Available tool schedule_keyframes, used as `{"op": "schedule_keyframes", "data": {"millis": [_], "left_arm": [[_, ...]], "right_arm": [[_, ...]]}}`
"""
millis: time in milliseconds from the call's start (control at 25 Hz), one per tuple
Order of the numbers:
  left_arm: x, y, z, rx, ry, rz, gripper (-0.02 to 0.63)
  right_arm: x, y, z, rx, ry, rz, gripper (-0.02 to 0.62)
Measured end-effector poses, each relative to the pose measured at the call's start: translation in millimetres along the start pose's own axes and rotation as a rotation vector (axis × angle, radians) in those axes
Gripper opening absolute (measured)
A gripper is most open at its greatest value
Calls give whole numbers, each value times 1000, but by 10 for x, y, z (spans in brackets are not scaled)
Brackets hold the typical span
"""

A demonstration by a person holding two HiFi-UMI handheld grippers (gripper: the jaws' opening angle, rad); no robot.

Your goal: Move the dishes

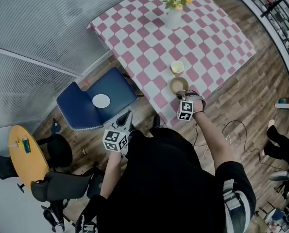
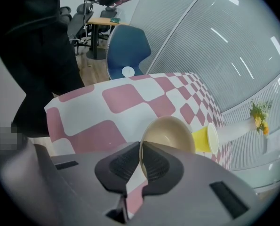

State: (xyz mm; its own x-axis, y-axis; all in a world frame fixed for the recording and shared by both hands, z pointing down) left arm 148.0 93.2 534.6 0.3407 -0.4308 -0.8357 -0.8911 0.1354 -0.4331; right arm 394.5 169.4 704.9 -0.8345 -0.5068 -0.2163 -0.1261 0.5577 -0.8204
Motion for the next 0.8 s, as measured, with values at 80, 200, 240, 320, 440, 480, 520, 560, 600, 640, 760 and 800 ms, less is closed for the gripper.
{"op": "schedule_keyframes", "data": {"millis": [80,200,240,320,440,480,520,560,600,640,760,800], "left_arm": [[7,-4,8,3,-1,3,21],[8,-5,11,5,-1,7,21],[12,-2,12,5,-1,8,21],[23,12,11,4,-2,10,21],[26,35,12,-2,-7,7,21],[24,39,11,-5,-9,8,21],[24,40,9,-8,-10,8,21],[25,41,6,-11,-12,8,21],[27,43,3,-15,-14,8,21],[28,48,-2,-18,-16,8,21],[31,78,-22,-28,-20,8,21],[34,93,-30,-31,-22,8,21]], "right_arm": [[19,0,8,-3,6,13,36],[76,12,17,-12,16,48,63],[87,18,24,-14,17,53,95],[110,37,60,-27,18,58,159],[138,63,126,-66,18,68,234],[146,71,140,-79,18,72,257],[153,82,149,-88,18,77,281],[159,93,153,-96,18,82,308],[164,104,151,-103,18,85,336],[168,115,144,-108,17,86,344],[196,150,121,-111,9,82,347],[210,161,113,-111,7,80,347]]}}
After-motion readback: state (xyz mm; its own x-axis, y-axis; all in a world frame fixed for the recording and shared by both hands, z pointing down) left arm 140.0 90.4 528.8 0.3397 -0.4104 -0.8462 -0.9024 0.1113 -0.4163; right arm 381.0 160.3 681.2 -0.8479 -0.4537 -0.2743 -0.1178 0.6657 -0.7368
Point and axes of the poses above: the fingertips, and each gripper's own axes: y backward along the fingers, z to its right, x out of its top, the point moved 1 cm from there along y, backward along the fingers, and after that the axes turned 8 degrees about -x, right-handed, at the moved point
